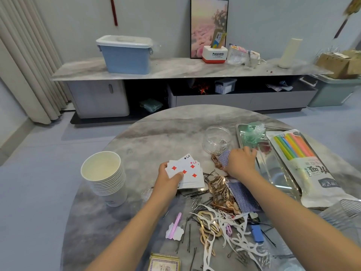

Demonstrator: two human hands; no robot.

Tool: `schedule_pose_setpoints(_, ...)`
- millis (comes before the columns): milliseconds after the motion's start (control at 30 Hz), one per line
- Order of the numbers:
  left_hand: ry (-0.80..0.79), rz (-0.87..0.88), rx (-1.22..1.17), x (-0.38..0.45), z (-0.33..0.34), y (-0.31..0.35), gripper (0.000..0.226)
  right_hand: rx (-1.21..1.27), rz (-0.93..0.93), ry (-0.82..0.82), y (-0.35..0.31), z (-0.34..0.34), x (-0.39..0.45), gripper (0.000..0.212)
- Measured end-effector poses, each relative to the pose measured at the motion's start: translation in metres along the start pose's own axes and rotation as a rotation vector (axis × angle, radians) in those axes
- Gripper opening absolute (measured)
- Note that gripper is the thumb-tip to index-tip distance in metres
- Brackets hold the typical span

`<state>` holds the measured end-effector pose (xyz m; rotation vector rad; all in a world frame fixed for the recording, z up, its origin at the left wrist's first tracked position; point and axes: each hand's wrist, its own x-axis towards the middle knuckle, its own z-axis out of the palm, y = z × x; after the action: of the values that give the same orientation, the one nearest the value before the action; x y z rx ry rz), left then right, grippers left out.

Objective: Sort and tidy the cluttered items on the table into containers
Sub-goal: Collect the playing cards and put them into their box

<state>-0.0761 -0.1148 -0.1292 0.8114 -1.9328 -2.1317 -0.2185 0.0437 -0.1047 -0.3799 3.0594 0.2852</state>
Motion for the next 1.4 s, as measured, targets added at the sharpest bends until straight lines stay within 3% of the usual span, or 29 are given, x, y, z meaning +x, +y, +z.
schedule_pose_setpoints(167, 0.003, -0.015, 0.008, -0.003, 0.002, 0.001, 0.034, 0.383, 0.037, 0.044, 0.003, 0.004, -0.018, 0.044)
schedule_pose_setpoints(300, 0.010, -0.033, 0.028, -0.008, -0.001, 0.007, 0.035, 0.670, -0.009, 0.046, 0.010, 0.001, -0.036, 0.017)
schedule_pose_setpoints(400, 0.024, -0.054, 0.061, -0.017, -0.001, 0.016, 0.034, 0.767, -0.047, -0.001, 0.016, -0.007, -0.047, 0.041)
schedule_pose_setpoints(533, 0.039, -0.127, 0.045, -0.040, 0.004, 0.028, 0.041, 0.984, -0.068, 0.068, 0.028, -0.031, -0.072, 0.036)
schedule_pose_setpoints(667, -0.013, -0.185, -0.053, -0.076, 0.012, 0.038, 0.033, 1.065, -0.322, 0.186, 0.037, -0.051, -0.130, 0.019)
schedule_pose_setpoints(800, -0.120, -0.272, -0.263, -0.128, 0.028, 0.051, 0.027, 0.982, -0.591, 0.167, 0.051, -0.035, -0.183, 0.047)
schedule_pose_setpoints(933, -0.138, -0.302, -0.417, -0.164, 0.045, 0.048, 0.031, 0.776, -0.660, 0.031, 0.074, -0.023, -0.215, 0.047)
schedule_pose_setpoints(1033, -0.167, -0.297, -0.348, -0.185, 0.058, 0.041, 0.027, 0.682, -0.707, -0.033, 0.085, -0.017, -0.235, 0.050)
schedule_pose_setpoints(1133, -0.203, -0.167, -0.142, -0.199, 0.064, 0.030, 0.019, 0.662, -0.726, -0.094, 0.094, -0.007, -0.243, 0.054)
schedule_pose_setpoints(1233, -0.173, -0.078, 0.090, -0.197, 0.057, 0.013, 0.030, 0.905, -0.572, -0.080, 0.105, 0.001, -0.243, 0.048)
schedule_pose_setpoints(1300, -0.153, -0.047, 0.213, -0.191, 0.050, 0.003, 0.036, 1.154, -0.431, -0.144, 0.105, 0.007, -0.243, 0.068)
schedule_pose_setpoints(1333, -0.171, -0.017, 0.246, -0.190, 0.049, 0.002, 0.037, 1.211, -0.395, -0.217, 0.102, 0.007, -0.241, 0.078)
schedule_pose_setpoints(1400, -0.227, 0.054, 0.297, -0.190, 0.047, -0.004, 0.037, 1.167, -0.389, -0.285, 0.094, 0.012, -0.240, 0.074)
